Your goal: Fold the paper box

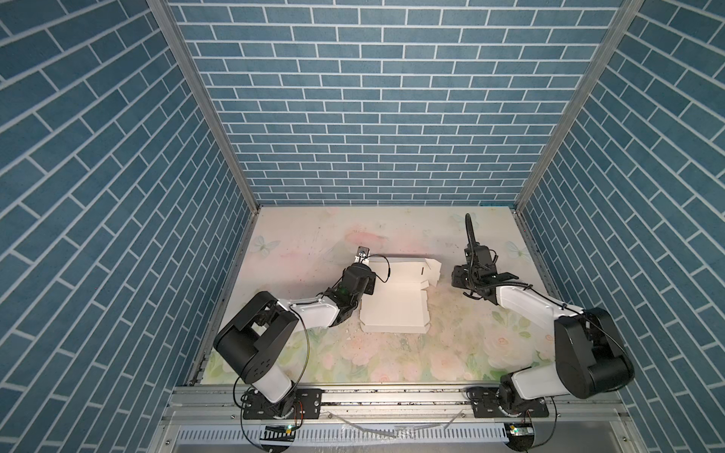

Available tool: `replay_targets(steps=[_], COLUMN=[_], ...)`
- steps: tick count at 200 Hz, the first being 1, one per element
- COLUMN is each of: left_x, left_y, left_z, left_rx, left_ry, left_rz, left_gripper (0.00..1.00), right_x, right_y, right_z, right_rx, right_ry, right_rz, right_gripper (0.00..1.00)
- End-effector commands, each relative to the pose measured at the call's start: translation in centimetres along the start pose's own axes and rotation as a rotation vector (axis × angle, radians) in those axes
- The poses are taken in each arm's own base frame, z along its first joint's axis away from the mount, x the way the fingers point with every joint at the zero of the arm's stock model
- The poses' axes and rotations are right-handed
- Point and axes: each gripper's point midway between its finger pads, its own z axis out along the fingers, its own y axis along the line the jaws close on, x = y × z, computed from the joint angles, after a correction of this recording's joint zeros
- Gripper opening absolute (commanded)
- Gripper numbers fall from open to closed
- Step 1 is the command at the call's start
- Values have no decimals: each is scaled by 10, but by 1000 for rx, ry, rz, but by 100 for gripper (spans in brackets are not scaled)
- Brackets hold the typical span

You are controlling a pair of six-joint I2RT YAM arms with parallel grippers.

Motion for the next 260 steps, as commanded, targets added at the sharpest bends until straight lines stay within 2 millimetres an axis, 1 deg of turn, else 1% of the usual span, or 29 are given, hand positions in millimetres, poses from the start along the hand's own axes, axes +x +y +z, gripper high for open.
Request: replay_targets(steps=[1,2,3,5,7,12,15,23,41,66,92,137,206,228,260], left_x=[29,30,24,20,19,20,21,21,24,25,24,23,26,27,27], left_y=[5,6,5,4,3,3,3,3,4,1,0,1,2,3,5], left_z=[-2,-2,-1,0,0,1,2,3,7,10,11,12,12,11,10], left_rx=[-18,-18,-17,-15,-14,-16,-17,-21,-31,-24,-19,-26,-35,-41,-45], left_ry=[121,123,113,106,105,107,111,117,133,131,130,139,149,150,147], left_rz=[39,39,35,31,30,30,31,31,34,29,27,25,16,15,11], left_gripper=[0,0,0,0,0,0,0,0,0,0,0,0,0,0,0], right_x=[-28,-28,-27,-27,-27,-27,-26,-24,-19,-8,-3,4,23,30,41], right_y=[35,36,37,38,39,40,44,49,58,66,74,89,96,93,84], right_z=[5,5,6,7,8,10,10,12,10,7,5,-6,-16,-18,-22], right_rx=[-147,-151,-154,-160,-166,-168,-195,-220,-277,-316,-357,-390,-381,-367,-337], right_ry=[-42,-41,-38,-36,-33,-32,-25,-16,-5,2,2,0,18,24,25], right_rz=[-101,-102,-105,-110,-113,-120,-125,-134,-146,-178,-212,-277,-321,-312,-285], right_gripper=[46,46,46,46,46,47,47,47,47,47,47,45,42,42,42])
